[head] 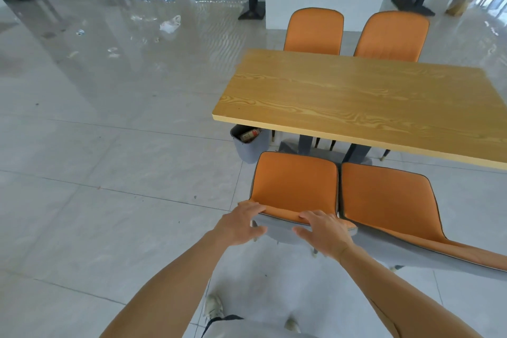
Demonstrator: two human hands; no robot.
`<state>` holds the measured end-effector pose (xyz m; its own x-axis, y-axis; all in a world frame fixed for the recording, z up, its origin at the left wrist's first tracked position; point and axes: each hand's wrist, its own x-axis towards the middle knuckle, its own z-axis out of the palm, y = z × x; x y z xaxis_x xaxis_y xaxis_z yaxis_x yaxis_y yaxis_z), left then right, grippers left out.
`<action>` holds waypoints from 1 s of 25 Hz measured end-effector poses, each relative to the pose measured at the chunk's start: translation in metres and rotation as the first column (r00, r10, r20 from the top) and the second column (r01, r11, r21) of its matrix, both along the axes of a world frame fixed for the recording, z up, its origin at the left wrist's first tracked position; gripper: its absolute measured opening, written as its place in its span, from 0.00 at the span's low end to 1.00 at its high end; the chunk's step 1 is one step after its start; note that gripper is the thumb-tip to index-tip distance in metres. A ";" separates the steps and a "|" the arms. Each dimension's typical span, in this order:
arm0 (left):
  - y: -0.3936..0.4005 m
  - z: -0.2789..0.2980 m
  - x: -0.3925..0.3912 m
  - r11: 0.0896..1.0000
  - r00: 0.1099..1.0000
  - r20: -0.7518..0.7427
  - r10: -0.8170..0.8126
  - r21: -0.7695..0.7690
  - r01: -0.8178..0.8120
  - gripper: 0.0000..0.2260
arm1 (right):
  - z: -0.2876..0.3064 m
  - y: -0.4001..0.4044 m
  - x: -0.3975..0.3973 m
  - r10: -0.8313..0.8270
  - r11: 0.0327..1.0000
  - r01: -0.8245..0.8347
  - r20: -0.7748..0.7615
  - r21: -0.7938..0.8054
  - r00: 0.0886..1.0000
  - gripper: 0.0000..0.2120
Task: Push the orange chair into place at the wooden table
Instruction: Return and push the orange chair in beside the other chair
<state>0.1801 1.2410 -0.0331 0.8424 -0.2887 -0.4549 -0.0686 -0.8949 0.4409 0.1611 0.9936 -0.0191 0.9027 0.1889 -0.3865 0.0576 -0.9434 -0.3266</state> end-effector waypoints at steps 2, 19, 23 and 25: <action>0.015 0.005 -0.001 0.998 1.000 -0.016 -0.024 -0.066 0.023 0.24 | 0.000 0.027 0.005 0.022 0.999 -0.022 0.006 -0.027 1.000 0.25; 0.397 0.053 0.029 0.744 0.814 -0.013 0.581 -0.398 -0.537 0.26 | 0.074 0.367 0.131 0.218 0.905 -0.220 0.046 0.365 0.975 0.21; 0.441 0.064 0.071 0.732 0.803 0.003 0.595 -0.413 -0.541 0.22 | 0.072 0.405 0.175 0.215 0.889 -0.223 0.065 0.400 0.974 0.20; 0.456 0.068 0.102 0.730 0.801 0.018 0.599 -0.423 -0.536 0.21 | 0.067 0.419 0.205 0.211 0.884 -0.218 0.064 0.414 0.975 0.20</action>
